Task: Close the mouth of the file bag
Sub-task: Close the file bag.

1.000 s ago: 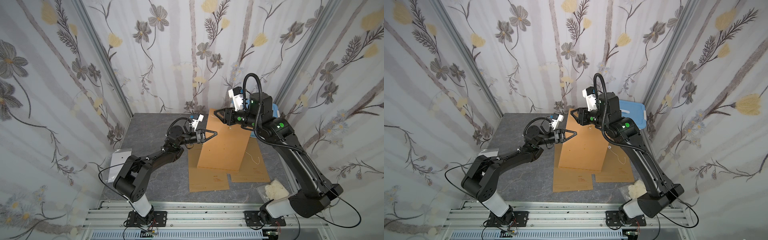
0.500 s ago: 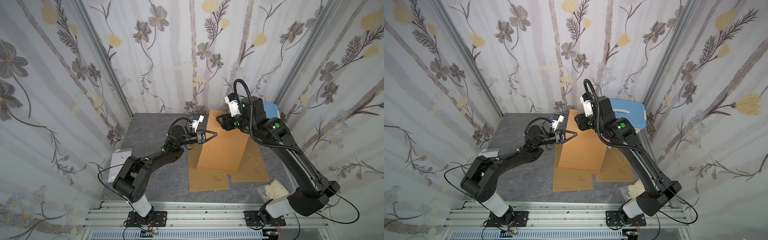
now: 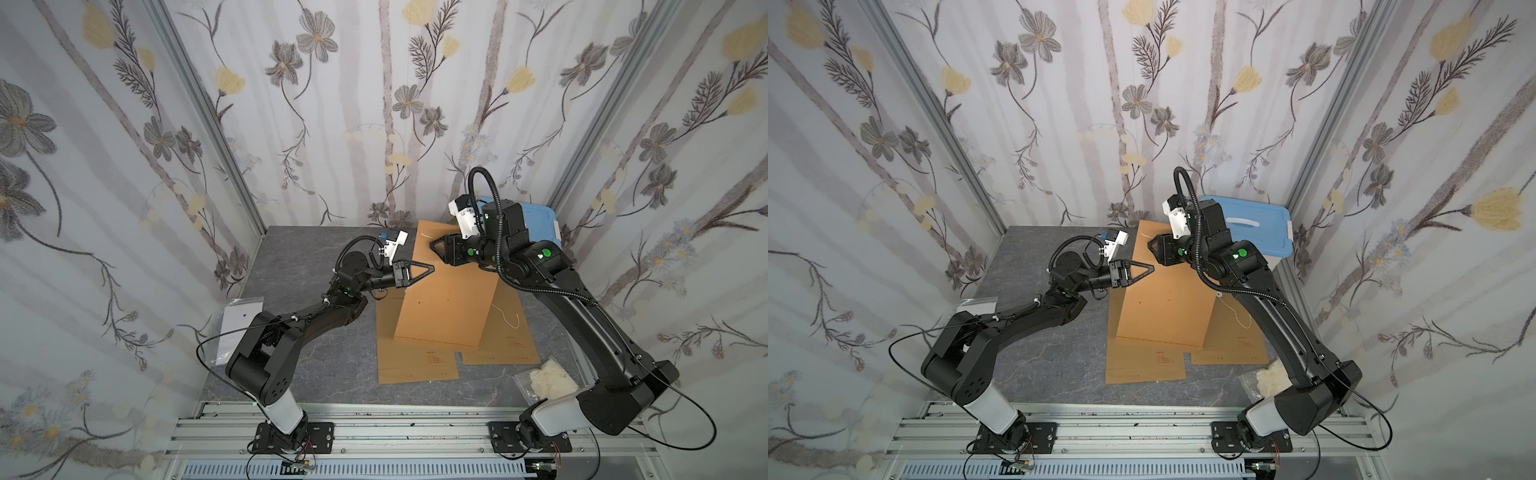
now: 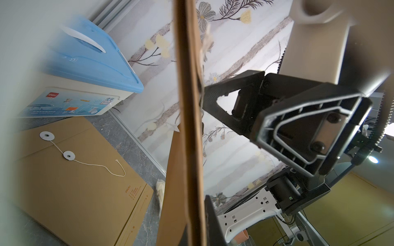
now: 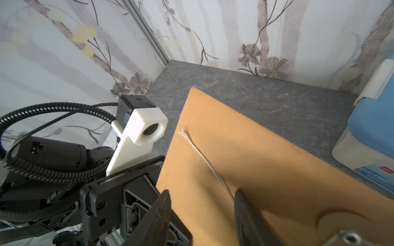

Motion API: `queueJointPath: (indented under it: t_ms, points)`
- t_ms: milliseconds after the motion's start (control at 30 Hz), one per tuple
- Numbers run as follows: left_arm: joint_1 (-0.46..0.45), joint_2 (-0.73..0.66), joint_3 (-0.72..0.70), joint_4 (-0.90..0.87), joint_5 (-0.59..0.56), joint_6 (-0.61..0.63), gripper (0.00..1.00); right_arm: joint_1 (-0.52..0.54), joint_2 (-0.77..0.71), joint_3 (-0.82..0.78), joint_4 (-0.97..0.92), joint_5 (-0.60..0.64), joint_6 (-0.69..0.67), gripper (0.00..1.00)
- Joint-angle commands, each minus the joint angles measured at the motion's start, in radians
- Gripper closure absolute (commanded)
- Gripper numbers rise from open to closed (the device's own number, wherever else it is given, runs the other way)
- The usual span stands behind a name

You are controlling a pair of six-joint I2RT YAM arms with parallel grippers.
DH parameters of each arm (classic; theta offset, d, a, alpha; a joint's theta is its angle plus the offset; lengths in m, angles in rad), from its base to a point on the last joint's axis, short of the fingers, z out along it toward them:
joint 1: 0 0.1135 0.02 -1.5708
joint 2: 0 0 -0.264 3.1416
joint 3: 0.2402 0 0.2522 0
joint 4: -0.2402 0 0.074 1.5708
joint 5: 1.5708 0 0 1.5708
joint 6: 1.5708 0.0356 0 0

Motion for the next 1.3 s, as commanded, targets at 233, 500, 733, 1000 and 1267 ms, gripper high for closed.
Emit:
queueJointPath:
  t_ms: [233, 500, 733, 1000, 1267]
  points:
    - [0.000, 0.002, 0.007, 0.078, 0.012, -0.005, 1.00, -0.011, -0.013, -0.096, 0.142, -0.152, 0.094, 0.53]
    - [0.002, -0.005, -0.001, 0.057, -0.007, 0.017, 1.00, -0.026, -0.087, -0.172, 0.155, -0.206, 0.166, 0.58]
    - [0.000, -0.029, -0.010, -0.022, -0.026, 0.084, 1.00, -0.043, -0.244, -0.212, 0.106, -0.123, 0.204, 0.59]
    - [-0.002, -0.032, -0.012, -0.016, -0.023, 0.085, 1.00, -0.093, -0.217, -0.219, 0.143, -0.107, 0.206, 0.56]
    - [-0.005, -0.034, -0.014, -0.010, -0.016, 0.086, 1.00, -0.049, -0.119, -0.152, 0.270, -0.201, 0.224, 0.53]
